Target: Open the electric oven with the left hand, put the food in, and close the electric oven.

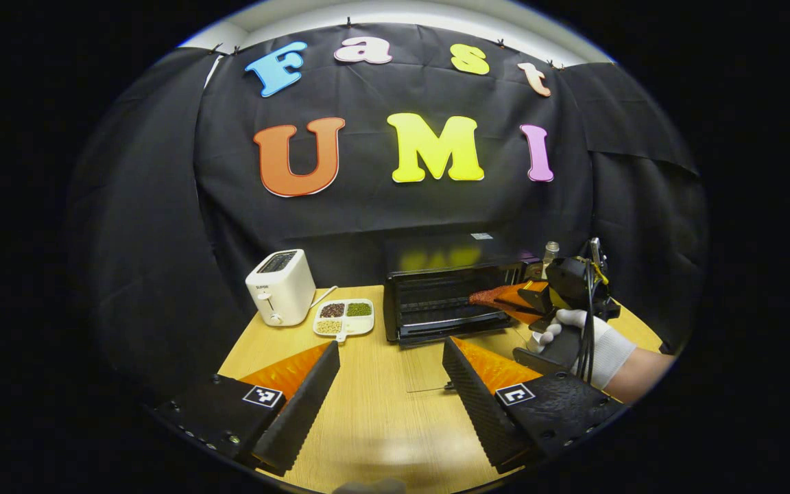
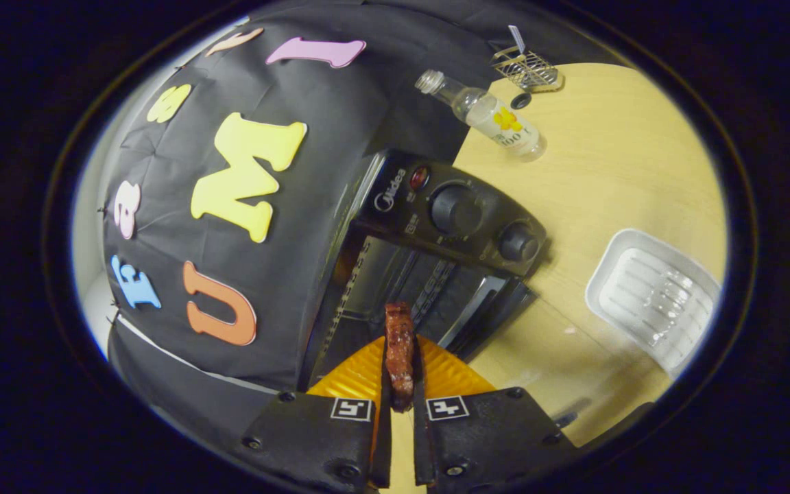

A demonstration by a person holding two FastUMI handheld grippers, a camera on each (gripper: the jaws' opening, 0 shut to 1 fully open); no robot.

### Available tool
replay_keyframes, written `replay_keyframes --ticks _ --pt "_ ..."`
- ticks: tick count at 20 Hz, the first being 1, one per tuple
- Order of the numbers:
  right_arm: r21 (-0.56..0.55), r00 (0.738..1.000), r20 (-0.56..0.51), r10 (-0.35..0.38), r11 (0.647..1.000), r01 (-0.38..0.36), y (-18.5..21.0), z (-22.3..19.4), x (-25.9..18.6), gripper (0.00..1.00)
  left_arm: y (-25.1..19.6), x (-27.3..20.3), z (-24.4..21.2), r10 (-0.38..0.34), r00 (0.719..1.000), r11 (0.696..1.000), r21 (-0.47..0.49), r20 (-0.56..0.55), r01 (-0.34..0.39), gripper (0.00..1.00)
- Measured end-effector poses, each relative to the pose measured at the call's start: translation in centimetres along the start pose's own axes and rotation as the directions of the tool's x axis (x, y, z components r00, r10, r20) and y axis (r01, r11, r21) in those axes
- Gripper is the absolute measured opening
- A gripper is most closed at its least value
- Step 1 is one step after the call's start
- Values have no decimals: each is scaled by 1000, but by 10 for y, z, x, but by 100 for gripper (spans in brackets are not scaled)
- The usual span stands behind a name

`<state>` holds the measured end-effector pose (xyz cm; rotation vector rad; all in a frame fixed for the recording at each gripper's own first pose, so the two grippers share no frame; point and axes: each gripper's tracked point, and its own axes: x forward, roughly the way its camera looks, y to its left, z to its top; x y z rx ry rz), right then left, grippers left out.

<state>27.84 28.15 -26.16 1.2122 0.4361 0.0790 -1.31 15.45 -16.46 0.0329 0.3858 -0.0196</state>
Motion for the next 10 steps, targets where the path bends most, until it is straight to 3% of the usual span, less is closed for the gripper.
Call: replay_keyframes --ticks 7,10 --pt "-45 999 50 0 999 3 17 -30 76 16 25 7 -15 48 999 999 -19 -20 -48 97" --pt "-152 998 58 -21 988 29 15 -40 98 16 29 7 -23 65 997 997 -29 -38 -66 97"
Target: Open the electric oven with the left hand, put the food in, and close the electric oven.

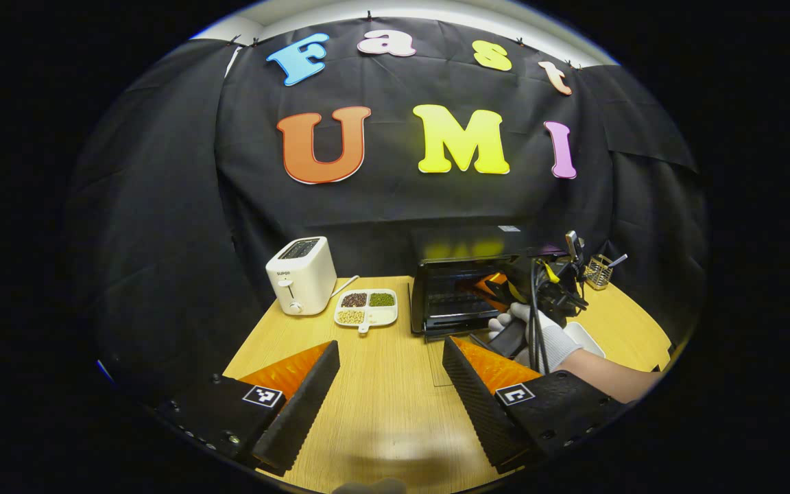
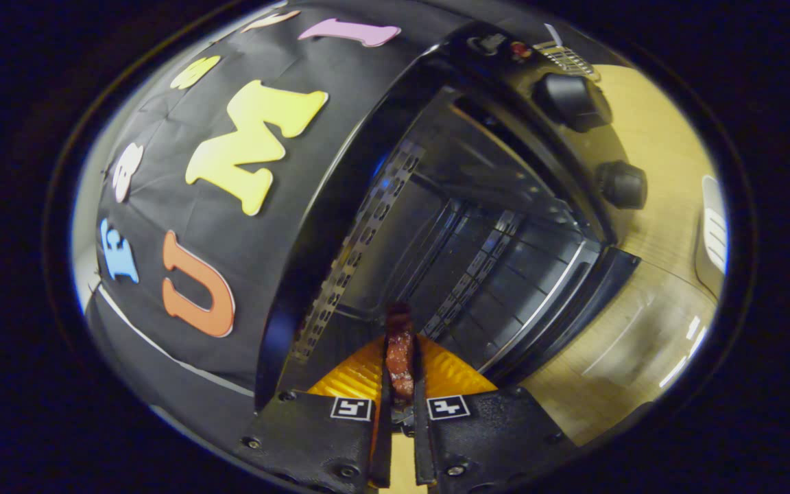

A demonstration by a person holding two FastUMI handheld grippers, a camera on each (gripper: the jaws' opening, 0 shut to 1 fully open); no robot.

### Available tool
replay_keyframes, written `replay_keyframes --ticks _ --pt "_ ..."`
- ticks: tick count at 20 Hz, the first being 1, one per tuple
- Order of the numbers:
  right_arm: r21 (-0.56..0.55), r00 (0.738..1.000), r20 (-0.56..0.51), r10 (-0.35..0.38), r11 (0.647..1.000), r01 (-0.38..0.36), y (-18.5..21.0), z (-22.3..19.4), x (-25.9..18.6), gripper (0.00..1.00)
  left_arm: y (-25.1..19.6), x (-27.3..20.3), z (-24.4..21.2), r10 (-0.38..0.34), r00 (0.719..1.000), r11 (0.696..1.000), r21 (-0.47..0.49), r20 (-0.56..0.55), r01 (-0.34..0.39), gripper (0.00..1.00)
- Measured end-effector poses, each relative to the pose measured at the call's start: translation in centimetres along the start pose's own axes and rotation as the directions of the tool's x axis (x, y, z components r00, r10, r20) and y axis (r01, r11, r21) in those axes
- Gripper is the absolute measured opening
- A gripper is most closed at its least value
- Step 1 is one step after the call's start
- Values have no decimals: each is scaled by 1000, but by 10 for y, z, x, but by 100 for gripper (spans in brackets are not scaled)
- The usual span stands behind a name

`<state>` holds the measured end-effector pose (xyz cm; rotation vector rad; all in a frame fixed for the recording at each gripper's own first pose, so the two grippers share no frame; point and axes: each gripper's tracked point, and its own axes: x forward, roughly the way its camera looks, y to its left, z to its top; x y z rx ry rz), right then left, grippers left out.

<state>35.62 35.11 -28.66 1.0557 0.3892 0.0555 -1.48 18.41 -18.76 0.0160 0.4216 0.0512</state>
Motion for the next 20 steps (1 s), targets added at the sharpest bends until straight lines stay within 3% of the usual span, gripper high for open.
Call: replay_keyframes --ticks 4,5,6,7,9,10,11,12,13,16,20 --pt "-102 999 38 -21 994 24 -6 4 7 19 3 -2 -6 8 1000 1000 -14 -14 -8 97" --pt "-128 998 59 -39 991 46 -10 11 6 14 3 -2 -7 9 1000 1000 -15 -14 -9 96" --pt "-142 996 75 -58 988 68 -15 15 6 26 4 -2 -7 10 1000 1000 -16 -15 -10 97" --pt "-150 995 72 -70 985 80 -19 16 5 25 4 -3 -8 10 1000 1000 -15 -15 -10 97" --pt "-196 992 70 -102 974 114 -27 15 -1 51 5 -4 -8 12 1000 1000 -13 -15 -12 96" --pt "-243 990 73 -117 961 132 -30 17 -5 57 4 -5 -8 11 1000 1000 -16 -22 -11 96" --pt "-293 990 78 -119 946 137 -30 17 -6 75 3 -6 -5 7 1000 1000 -17 -15 -7 97" --pt "-343 989 85 -124 928 146 -30 18 -8 78 1 -6 0 4 1000 1000 -12 -5 -4 97" --pt "-376 986 96 -133 913 160 -32 21 -10 87 -1 -6 2 4 1000 1000 -3 2 -4 97" --pt "-431 985 111 -131 887 166 -33 27 -25 88 -2 -6 5 3 1000 1000 10 16 -3 97" --pt "-580 988 110 -111 800 154 -19 40 -66 88 5 -10 12 44 998 998 34 39 -46 97"
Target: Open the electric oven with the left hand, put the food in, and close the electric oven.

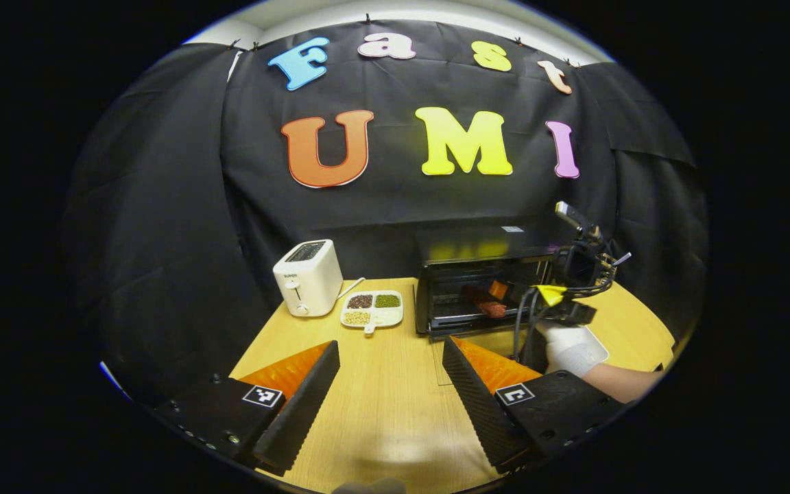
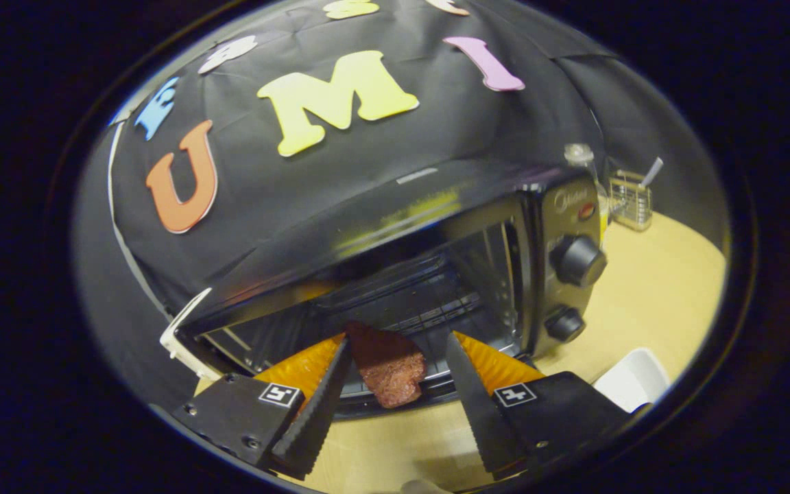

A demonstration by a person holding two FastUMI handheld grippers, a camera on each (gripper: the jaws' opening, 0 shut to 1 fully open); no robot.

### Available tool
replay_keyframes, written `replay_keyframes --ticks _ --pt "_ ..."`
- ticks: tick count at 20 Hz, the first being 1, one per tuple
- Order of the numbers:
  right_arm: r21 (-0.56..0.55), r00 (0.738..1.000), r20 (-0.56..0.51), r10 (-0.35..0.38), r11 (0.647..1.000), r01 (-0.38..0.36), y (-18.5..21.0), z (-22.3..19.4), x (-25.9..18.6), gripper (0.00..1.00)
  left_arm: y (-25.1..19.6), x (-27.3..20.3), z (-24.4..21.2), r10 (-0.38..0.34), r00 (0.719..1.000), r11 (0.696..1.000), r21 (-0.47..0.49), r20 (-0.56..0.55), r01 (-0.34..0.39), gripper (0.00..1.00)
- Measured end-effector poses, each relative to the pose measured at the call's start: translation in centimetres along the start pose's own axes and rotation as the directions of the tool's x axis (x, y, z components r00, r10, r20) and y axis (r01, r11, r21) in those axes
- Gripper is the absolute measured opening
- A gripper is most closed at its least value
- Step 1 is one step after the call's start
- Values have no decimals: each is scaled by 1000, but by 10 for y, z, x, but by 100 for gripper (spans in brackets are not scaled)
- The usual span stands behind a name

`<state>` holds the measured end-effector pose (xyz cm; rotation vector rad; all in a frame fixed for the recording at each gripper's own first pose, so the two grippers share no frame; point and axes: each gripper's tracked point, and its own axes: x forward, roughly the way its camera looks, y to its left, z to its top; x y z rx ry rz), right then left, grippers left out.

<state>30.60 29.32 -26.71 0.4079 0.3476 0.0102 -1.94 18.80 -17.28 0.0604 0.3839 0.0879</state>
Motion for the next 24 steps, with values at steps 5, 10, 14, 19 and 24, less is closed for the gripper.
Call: replay_keyframes --ticks 5,10,14,19,24 --pt "-229 995 -60 74 970 -86 4 20 -75 89 11 -14 10 53 998 998 -35 40 -52 97" --pt "-366 989 -41 139 919 -145 1 65 -159 89 9 -23 17 61 996 996 -61 65 -57 97" --pt "-458 982 36 184 877 -148 -17 110 -223 89 -24 -26 14 43 997 997 -73 65 -38 96" --pt "-450 975 97 198 883 -134 -91 155 -277 92 -97 -21 22 11 997 999 -31 75 -9 96" --pt "-467 973 151 172 880 -83 -197 200 -317 100 -165 -12 -5 29 1000 999 -14 -11 -29 96"
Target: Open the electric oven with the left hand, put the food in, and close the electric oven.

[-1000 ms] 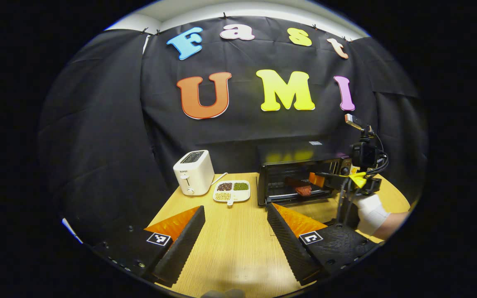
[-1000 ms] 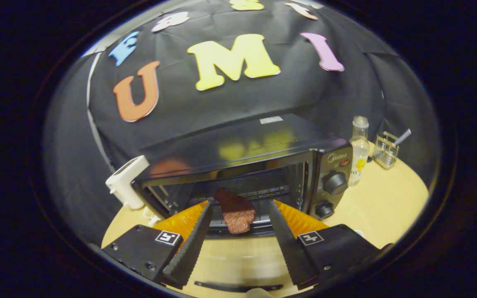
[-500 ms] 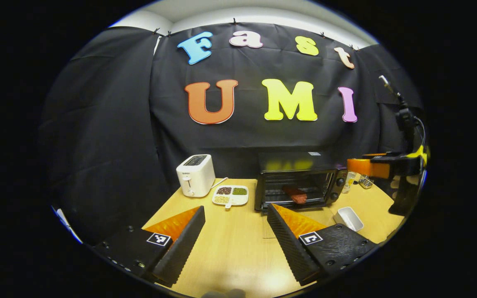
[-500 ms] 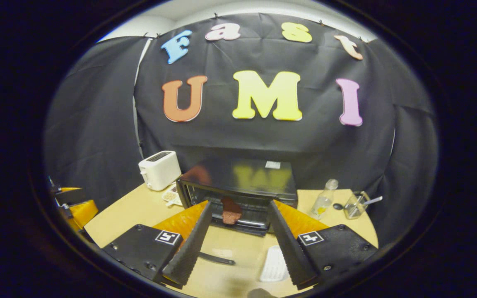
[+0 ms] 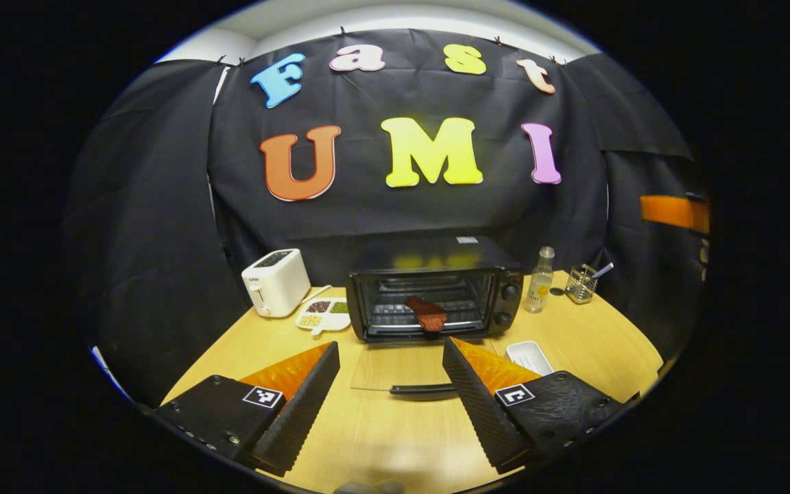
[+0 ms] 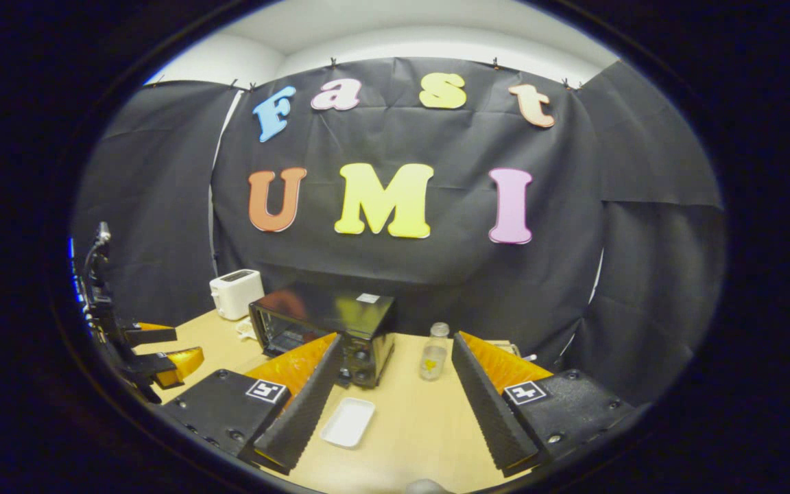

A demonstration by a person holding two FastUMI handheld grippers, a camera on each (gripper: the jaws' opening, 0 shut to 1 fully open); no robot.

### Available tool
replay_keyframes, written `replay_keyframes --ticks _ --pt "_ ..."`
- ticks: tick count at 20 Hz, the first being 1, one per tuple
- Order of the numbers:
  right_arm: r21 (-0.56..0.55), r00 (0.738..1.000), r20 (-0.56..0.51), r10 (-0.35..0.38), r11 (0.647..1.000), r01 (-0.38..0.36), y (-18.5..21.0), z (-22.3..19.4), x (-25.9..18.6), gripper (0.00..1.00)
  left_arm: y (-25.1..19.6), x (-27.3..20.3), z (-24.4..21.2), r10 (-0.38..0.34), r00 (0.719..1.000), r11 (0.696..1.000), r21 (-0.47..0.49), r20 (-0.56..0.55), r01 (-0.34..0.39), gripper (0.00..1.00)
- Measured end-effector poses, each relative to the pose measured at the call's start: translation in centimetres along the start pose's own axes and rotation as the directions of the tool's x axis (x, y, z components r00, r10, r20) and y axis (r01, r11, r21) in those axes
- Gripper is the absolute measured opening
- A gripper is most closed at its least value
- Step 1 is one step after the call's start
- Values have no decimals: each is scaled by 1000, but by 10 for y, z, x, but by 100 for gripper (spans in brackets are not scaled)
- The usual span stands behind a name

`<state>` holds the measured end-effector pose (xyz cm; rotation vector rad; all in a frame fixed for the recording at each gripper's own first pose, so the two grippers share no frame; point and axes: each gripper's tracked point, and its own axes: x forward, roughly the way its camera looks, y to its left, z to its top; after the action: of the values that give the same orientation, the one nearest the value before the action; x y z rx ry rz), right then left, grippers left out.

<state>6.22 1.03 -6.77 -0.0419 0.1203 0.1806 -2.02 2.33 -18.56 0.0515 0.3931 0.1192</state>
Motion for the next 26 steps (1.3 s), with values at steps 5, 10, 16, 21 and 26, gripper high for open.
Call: replay_keyframes --ticks 5,10,16,21,26 --pt "4 999 -43 -29 1000 29 -69 -16 -23 100 -36 17 -58 5 993 1000 1 -122 -5 96" --pt "44 989 -93 -119 991 123 -93 -24 -37 100 -54 48 -121 -33 965 999 -11 -261 31 97" --pt "22 966 -133 -223 973 228 -85 -18 -52 100 -63 96 -159 -86 944 996 2 -320 91 97" --pt "45 953 -155 -262 961 272 -72 -17 -57 100 -59 114 -170 -91 940 994 19 -330 103 97" --pt "46 949 -150 -277 957 286 -61 -10 -56 100 -59 115 -171 -106 933 994 2 -344 113 97"
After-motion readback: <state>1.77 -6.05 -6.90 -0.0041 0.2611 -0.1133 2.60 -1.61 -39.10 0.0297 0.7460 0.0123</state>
